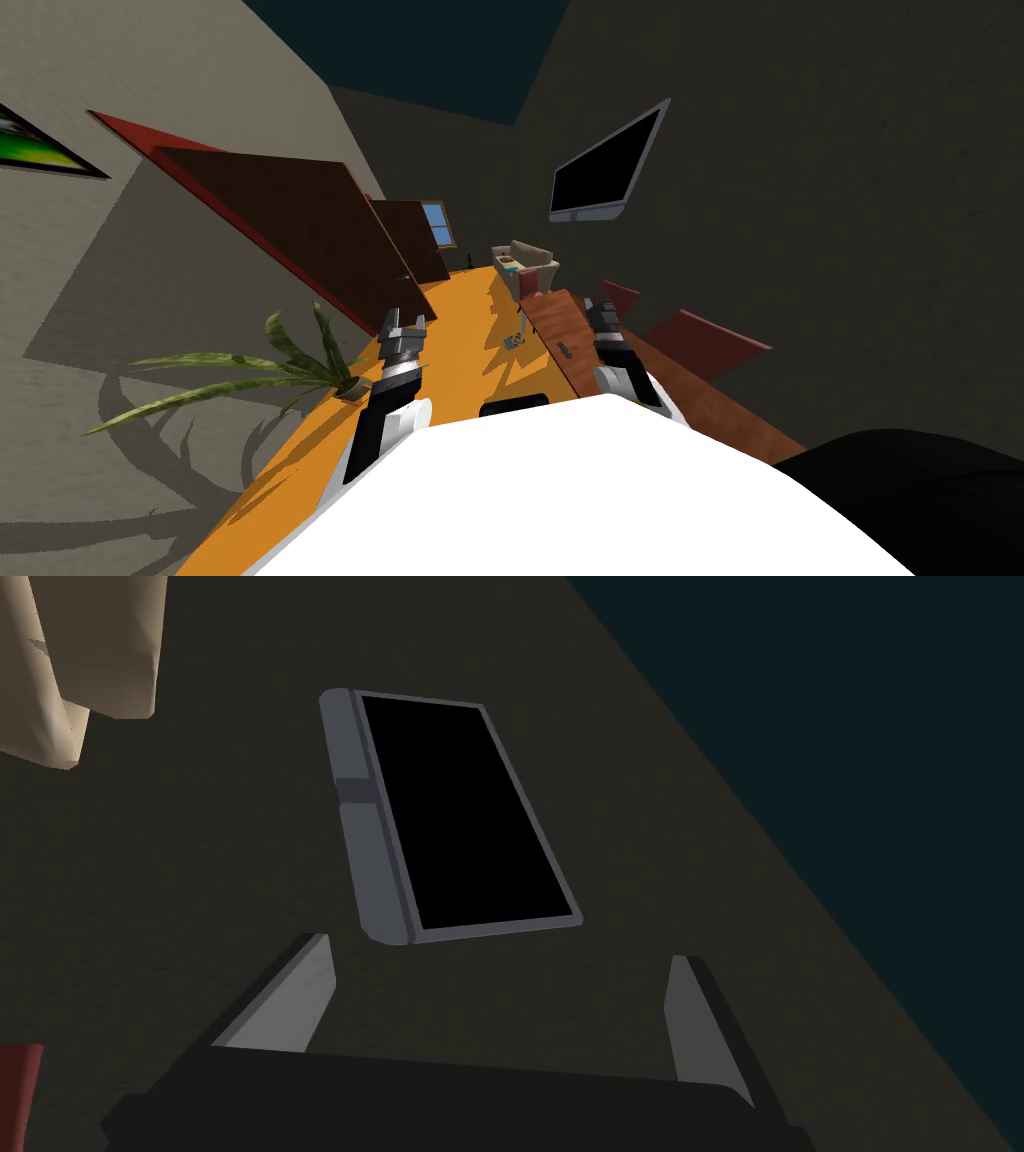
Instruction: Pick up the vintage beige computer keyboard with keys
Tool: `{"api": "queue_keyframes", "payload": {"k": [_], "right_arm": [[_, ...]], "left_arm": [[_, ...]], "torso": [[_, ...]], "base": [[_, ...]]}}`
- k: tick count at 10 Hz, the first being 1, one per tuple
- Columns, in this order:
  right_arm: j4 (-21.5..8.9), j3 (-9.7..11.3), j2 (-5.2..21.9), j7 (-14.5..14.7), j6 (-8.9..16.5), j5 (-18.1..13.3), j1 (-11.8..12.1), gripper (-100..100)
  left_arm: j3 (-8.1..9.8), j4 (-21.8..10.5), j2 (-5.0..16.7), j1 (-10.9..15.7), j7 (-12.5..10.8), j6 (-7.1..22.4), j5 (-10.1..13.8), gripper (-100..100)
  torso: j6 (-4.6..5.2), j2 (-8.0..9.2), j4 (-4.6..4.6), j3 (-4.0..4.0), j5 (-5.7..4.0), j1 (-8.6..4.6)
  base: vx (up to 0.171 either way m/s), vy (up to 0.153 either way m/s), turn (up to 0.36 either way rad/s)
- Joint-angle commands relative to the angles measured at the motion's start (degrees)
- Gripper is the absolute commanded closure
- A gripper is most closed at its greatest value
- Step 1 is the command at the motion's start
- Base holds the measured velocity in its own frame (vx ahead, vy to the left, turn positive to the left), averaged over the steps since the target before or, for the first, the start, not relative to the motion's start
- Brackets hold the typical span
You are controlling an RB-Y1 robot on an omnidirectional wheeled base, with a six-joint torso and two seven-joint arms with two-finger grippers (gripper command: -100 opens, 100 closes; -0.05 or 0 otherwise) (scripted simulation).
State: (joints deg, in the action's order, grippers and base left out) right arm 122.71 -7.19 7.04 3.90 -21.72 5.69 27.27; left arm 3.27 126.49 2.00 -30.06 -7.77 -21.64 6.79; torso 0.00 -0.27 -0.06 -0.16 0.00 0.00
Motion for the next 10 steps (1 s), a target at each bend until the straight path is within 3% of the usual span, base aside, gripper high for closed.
{"api": "queue_keyframes", "payload": {"k": [1,4,7,9,10], "right_arm": [[-2.9,-1.0,0.2,-0.9,2.7,2.2,-0.6,-100],[-8.4,-2.6,0.4,-2.3,6.4,5.6,-1.5,-100],[-10.9,-3.5,0.5,-3.0,8.6,7.4,-2.0,-100],[-14.9,-5.2,0.8,-4.4,12.0,11.0,-3.1,-100],[-16.4,-5.2,0.8,-4.4,12.7,11.0,-3.1,-100]], "left_arm": [[0.0,0.0,0.0,0.0,0.0,0.0,0.0,0],[0.0,0.0,0.0,0.0,0.0,0.0,0.0,0],[0.0,0.0,0.0,0.0,0.0,0.0,0.0,0],[0.0,0.0,0.0,0.0,0.0,0.0,0.0,0],[0.0,0.0,0.0,0.0,0.0,0.0,0.0,0]], "torso": [[0.0,0.0,0.0,0.0,0.0,0.0],[0.0,-0.05,-0.01,-0.03,0.0,0.0],[-0.01,-0.02,0.0,-0.01,0.0,-0.03],[0.01,0.01,0.0,0.0,0.0,-0.02],[0.0,-0.11,-0.02,-0.06,-0.01,-0.06]], "base": [[0.092,-0.004,-0.036],[0.087,0.006,-0.024],[0.064,-0.002,-0.015],[0.089,-0.001,-0.034],[0.091,-0.001,-0.007]]}}
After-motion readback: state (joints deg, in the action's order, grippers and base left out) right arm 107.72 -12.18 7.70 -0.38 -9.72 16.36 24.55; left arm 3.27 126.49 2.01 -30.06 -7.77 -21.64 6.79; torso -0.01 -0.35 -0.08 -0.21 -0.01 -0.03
